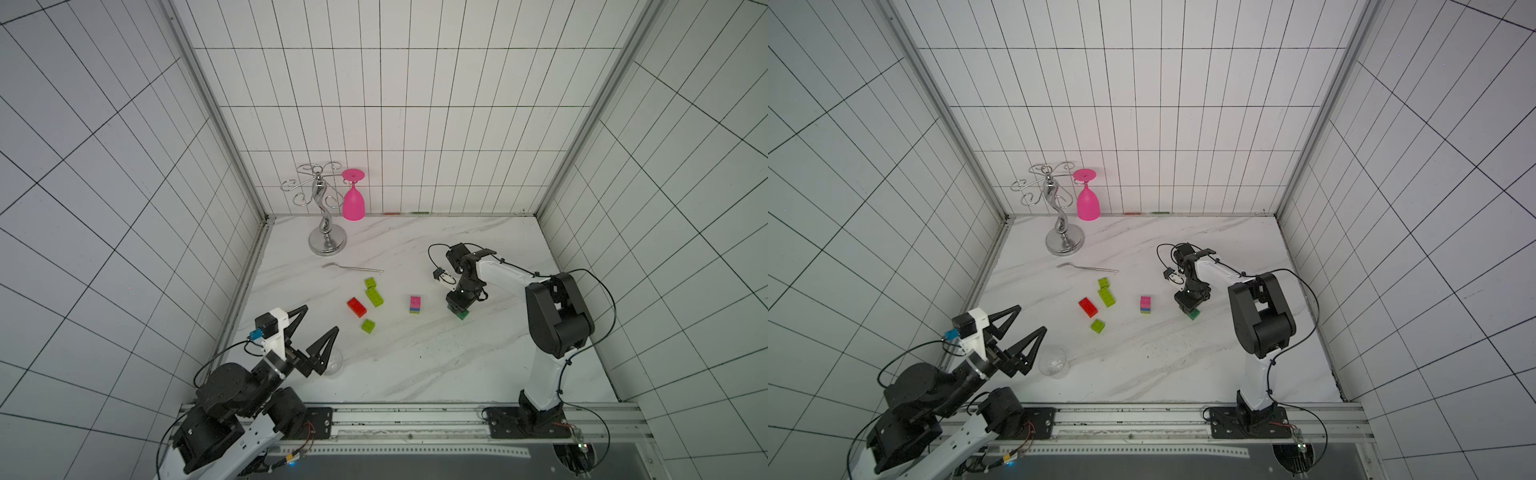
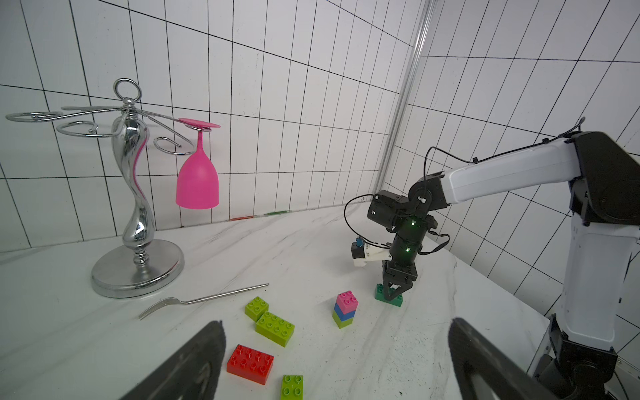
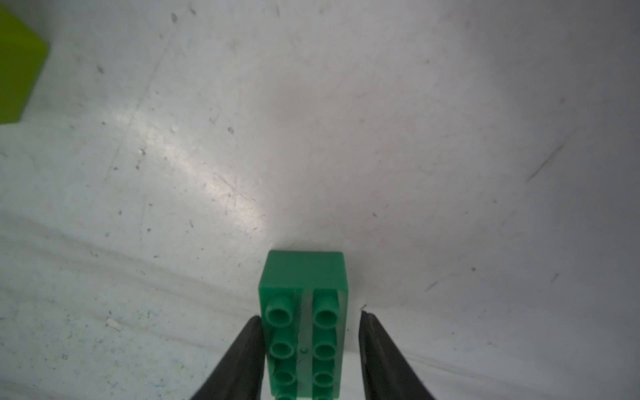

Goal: Assemble a spoon with lego
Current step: Pick up the lego brick from the center of the board.

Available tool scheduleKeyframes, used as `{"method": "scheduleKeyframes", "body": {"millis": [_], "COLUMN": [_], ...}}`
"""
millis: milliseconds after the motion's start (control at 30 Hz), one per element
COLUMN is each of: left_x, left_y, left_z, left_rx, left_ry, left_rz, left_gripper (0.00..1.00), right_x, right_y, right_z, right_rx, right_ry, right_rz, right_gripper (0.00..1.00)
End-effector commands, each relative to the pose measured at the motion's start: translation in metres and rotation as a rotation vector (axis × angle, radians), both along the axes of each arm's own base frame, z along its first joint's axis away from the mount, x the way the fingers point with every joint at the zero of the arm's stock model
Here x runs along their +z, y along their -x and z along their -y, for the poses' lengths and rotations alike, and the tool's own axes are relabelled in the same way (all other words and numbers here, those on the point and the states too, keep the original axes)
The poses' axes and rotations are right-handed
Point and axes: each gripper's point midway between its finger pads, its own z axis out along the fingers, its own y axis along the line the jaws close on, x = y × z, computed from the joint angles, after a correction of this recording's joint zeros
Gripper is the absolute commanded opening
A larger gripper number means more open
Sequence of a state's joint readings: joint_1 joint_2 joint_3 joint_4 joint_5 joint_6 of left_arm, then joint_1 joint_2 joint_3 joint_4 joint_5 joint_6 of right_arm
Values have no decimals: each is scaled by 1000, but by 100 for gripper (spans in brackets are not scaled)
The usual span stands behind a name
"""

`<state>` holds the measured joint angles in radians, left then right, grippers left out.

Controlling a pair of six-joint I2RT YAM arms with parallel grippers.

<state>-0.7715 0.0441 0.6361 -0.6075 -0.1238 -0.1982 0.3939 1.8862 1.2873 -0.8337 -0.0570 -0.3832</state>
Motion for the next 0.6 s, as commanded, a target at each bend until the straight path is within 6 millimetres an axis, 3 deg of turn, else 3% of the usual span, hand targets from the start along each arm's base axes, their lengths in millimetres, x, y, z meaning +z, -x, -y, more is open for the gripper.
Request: {"method": "scheduleKeyframes", "body": {"millis": [0, 300, 567], "left_x": [-3, -3, -4], "left_y": [1, 1, 0], "left_z": [-2, -2, -2], "left_rx": [6, 4, 10], "left_ry": [-11, -11, -15], "left_rz": [7, 8, 7], "left_gripper": [99, 99, 99], "right_x": [-4, 12, 70], "right_y": [14, 19, 17], "right_z": [7, -2, -29], "right_rx": [24, 62, 156], "right_ry": [52, 42, 5], "right_rz": [-46, -22, 96], "right_gripper": [45, 28, 24]}}
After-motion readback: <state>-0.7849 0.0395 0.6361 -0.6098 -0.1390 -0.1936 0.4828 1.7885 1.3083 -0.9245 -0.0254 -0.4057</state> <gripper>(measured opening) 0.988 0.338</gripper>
